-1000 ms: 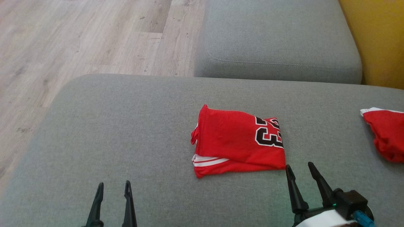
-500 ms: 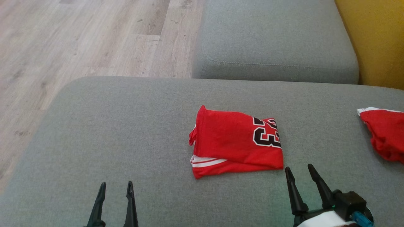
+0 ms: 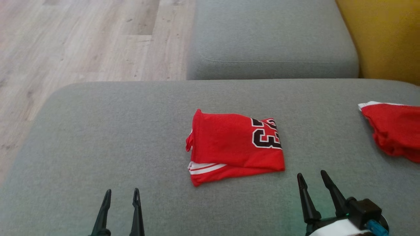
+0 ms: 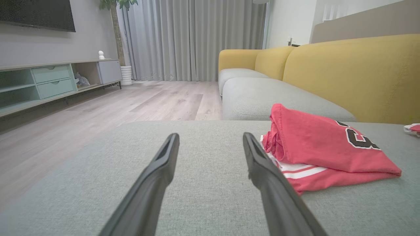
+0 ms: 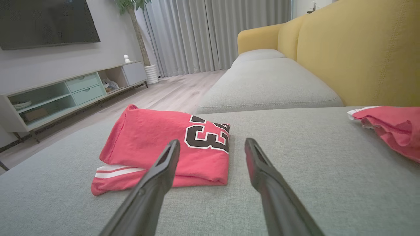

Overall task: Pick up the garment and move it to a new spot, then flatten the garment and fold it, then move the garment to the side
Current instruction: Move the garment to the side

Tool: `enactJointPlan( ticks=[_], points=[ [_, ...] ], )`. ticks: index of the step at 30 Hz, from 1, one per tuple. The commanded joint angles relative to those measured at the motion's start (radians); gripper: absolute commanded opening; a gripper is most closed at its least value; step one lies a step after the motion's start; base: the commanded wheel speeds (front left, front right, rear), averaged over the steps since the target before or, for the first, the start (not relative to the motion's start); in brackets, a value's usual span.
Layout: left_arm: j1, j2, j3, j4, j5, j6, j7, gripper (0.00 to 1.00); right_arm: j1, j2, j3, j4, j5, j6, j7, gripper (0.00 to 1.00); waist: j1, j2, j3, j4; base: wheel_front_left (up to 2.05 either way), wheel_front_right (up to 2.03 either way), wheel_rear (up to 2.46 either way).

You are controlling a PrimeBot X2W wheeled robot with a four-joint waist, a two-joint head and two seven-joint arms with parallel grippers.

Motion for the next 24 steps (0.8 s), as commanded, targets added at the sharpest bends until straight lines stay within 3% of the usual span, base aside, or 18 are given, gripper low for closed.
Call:
enactJointPlan(
  ticks=[1,11,18,24],
  points=[
    [-0.032,-0.006,0.023,-0.029,0.011,-0.003,-0.010,1.00,-0.026,-0.004,0.018,-0.032,0.005,-0.001,-0.011,1.00,0.0000,0.0000,0.002,-0.019,0.00,0.00,0.00],
    [-0.038,-0.006,0.006,-0.023,0.001,0.003,-0.010,1.00,-0.030,-0.004,0.014,-0.031,0.004,-0.001,-0.011,1.00,0.0000,0.0000,0.004,-0.090,0.00,0.00,0.00],
    [-0.049,-0.006,-0.004,-0.026,0.005,0.005,-0.010,1.00,-0.045,-0.004,0.017,-0.027,0.001,-0.001,-0.011,1.00,0.0000,0.0000,0.025,-0.103,0.00,0.00,0.00],
    [-0.063,-0.006,-0.015,-0.026,0.012,-0.001,-0.010,1.00,-0.109,-0.004,0.039,0.048,0.012,-0.001,-0.011,1.00,0.0000,0.0000,0.073,-0.103,0.00,0.00,0.00]
  ],
)
